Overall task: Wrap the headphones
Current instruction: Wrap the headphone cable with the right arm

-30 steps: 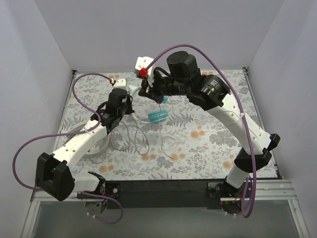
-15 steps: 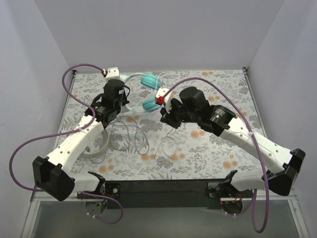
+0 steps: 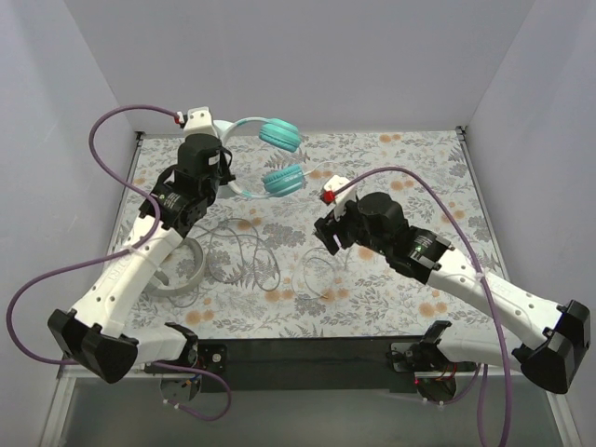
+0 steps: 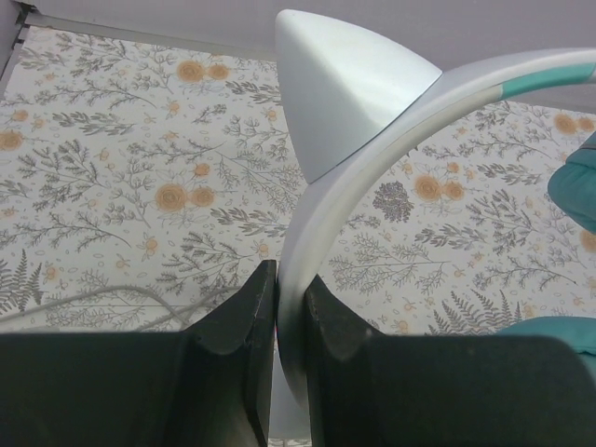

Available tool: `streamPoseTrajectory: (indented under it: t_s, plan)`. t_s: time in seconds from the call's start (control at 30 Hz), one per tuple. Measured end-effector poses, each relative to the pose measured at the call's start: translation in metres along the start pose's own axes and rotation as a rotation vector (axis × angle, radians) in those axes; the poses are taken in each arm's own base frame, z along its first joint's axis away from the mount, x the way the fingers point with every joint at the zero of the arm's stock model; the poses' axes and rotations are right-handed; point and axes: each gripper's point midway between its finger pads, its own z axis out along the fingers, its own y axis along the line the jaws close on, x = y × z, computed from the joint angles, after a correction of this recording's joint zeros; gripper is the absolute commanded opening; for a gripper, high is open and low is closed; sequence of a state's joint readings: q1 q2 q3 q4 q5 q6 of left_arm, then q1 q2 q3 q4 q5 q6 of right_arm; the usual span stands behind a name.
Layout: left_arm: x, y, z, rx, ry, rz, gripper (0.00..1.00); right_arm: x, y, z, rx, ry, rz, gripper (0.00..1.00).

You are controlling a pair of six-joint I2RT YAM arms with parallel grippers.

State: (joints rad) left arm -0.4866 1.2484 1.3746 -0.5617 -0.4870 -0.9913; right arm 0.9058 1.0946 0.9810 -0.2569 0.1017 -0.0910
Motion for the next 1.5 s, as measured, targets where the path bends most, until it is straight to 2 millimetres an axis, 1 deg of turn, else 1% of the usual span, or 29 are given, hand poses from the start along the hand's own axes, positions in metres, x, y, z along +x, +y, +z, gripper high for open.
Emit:
streamPoseTrajectory:
  t_s: [0.07,0.13,0.23,0.3,0.33,0.37,0.4,0.47,0.53,0.57,0.63,0.7,0.77,0.9,0.97,1.0,1.1,1.17,1.2,1.3,1.33,1.37,1.4,1.43,1.5]
  plan:
    - [-0.004,0.002,-0.007,0.005,-0.005,-0.003,0.00,-0.007,-0.016,0.003,0.052,-0.036,0.022,0.77]
    - [-0.007,0.004,-0.013,0.008,-0.009,-0.004,0.00,-0.018,-0.038,0.003,0.113,-0.091,0.052,0.79]
    - [-0.013,0.005,-0.020,0.013,-0.015,-0.006,0.00,-0.036,-0.073,-0.004,0.195,-0.183,0.098,0.80]
    - [-0.016,0.005,-0.023,0.017,-0.020,-0.009,0.00,-0.047,-0.090,-0.010,0.215,-0.239,0.124,0.79]
    - [-0.017,0.005,-0.024,0.018,-0.021,-0.010,0.00,-0.052,-0.095,-0.012,0.213,-0.262,0.132,0.79]
    - [-0.018,0.006,-0.025,0.018,-0.021,-0.010,0.00,-0.056,-0.095,-0.013,0.187,-0.283,0.135,0.78]
    - [-0.018,0.006,-0.025,0.018,-0.020,-0.009,0.00,-0.061,-0.090,-0.012,0.146,-0.298,0.131,0.77]
    - [-0.018,0.007,-0.026,0.016,-0.017,-0.006,0.00,-0.068,-0.073,-0.011,0.049,-0.323,0.127,0.76]
    - [-0.016,0.007,-0.026,0.015,-0.013,-0.001,0.00,-0.073,-0.058,-0.011,-0.037,-0.341,0.122,0.78]
    - [-0.016,0.007,-0.026,0.014,-0.011,0.001,0.00,-0.075,-0.053,-0.012,-0.060,-0.348,0.119,0.79]
    - [-0.016,0.008,-0.027,0.014,-0.007,0.003,0.00,-0.078,-0.054,-0.014,-0.059,-0.359,0.115,0.79]
    - [-0.019,0.008,-0.029,0.016,-0.009,0.004,0.00,-0.079,-0.062,-0.015,-0.021,-0.365,0.113,0.80]
    - [-0.023,0.007,-0.031,0.022,-0.014,0.001,0.00,-0.078,-0.075,-0.016,0.026,-0.370,0.116,0.80]
    - [-0.028,0.006,-0.036,0.032,-0.024,-0.005,0.00,-0.078,-0.115,-0.016,0.125,-0.394,0.129,0.78]
    - [-0.029,0.006,-0.038,0.038,-0.026,-0.008,0.00,-0.070,-0.131,-0.005,0.152,-0.376,0.141,0.78]
    - [-0.029,0.007,-0.039,0.039,-0.027,-0.009,0.00,-0.064,-0.135,0.003,0.156,-0.360,0.149,0.77]
    - [-0.030,0.007,-0.043,0.044,-0.029,-0.012,0.00,-0.037,-0.143,0.028,0.155,-0.301,0.183,0.73]
    - [-0.030,0.007,-0.044,0.047,-0.027,-0.016,0.00,-0.019,-0.140,0.039,0.136,-0.268,0.217,0.66]
    - [-0.031,0.008,-0.045,0.047,-0.029,-0.020,0.00,-0.012,-0.138,0.043,0.124,-0.256,0.232,0.63]
    - [-0.031,0.008,-0.046,0.043,-0.030,-0.043,0.00,0.005,-0.128,0.048,0.105,-0.247,0.287,0.42]
    - [-0.032,0.008,-0.046,0.039,-0.031,-0.054,0.00,0.011,-0.123,0.050,0.102,-0.244,0.307,0.24]
    - [-0.033,0.008,-0.046,0.034,-0.033,-0.068,0.00,0.017,-0.115,0.052,0.095,-0.239,0.323,0.18]
    - [-0.033,0.009,-0.046,0.026,-0.032,-0.082,0.00,0.022,-0.107,0.054,0.088,-0.233,0.344,0.13]
    - [-0.035,0.009,-0.046,0.019,-0.035,-0.098,0.00,0.027,-0.095,0.056,0.085,-0.222,0.357,0.11]
    - [-0.035,0.009,-0.043,0.004,-0.035,-0.131,0.00,0.036,-0.068,0.063,0.068,-0.195,0.367,0.12]
